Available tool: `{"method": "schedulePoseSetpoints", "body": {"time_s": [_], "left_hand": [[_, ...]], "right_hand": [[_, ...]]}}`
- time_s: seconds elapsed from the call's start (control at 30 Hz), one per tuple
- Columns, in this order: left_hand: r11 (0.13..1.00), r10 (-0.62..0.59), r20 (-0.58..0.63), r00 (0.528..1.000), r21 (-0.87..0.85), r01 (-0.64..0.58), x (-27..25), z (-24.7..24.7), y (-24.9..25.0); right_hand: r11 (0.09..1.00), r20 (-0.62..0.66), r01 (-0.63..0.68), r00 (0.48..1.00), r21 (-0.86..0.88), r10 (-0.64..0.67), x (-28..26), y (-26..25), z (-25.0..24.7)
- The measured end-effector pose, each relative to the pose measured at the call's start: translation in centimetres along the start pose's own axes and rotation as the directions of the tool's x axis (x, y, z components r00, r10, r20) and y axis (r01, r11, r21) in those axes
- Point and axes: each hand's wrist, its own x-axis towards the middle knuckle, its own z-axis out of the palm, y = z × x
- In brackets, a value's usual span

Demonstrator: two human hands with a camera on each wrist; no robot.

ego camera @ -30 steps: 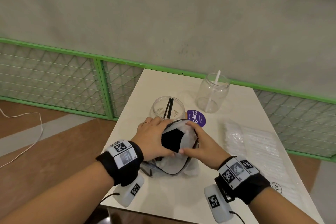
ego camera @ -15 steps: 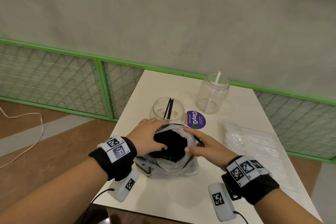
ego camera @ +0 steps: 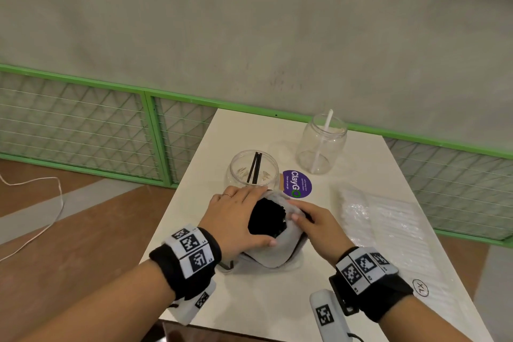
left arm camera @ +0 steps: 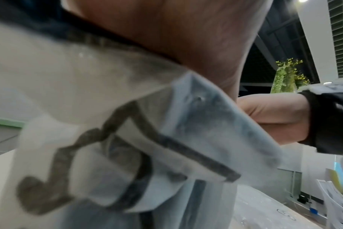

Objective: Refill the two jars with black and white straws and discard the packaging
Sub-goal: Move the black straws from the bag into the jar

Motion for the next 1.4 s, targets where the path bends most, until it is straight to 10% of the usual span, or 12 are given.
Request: {"method": "schedulePoseSetpoints", "body": {"time_s": [0.13,0.3,0.4,0.63,0.8,1.1,1.4], "left_hand": [[1.0,-0.001,-0.009,1.0,-0.005,0.001,0.1,0.2,-0.4],[0.996,0.006,0.022,1.0,-0.088,-0.004,0.6,0.5,-1.2],[0.993,0.001,0.028,1.0,-0.116,0.002,0.9,0.9,-1.4],[0.93,-0.047,0.152,0.987,-0.354,0.099,1.5,0.0,-1.3],[0.831,-0.032,0.41,0.911,-0.495,0.252,3.3,-2.9,-0.2],[0.663,-0.054,0.478,0.877,-0.64,0.389,3.9,-3.6,-0.9],[0.809,-0.01,0.378,0.926,-0.541,0.23,2.3,-5.9,-3.0]], "right_hand": [[0.953,0.034,0.116,0.993,-0.28,-0.111,-0.5,1.0,-0.4],[0.595,0.041,0.326,0.897,-0.735,-0.44,-1.2,1.2,-0.3],[0.537,0.033,0.395,0.826,-0.745,-0.562,-1.9,0.4,-0.1],[0.832,0.068,0.307,0.948,-0.463,-0.311,-3.1,-1.1,0.6],[0.843,0.029,0.224,0.97,-0.489,-0.241,-2.1,-0.6,1.2],[0.84,0.078,0.161,0.987,-0.519,-0.141,-1.8,-0.2,0.7],[0.793,0.104,0.151,0.988,-0.591,-0.111,-1.3,-0.6,0.2]]}}
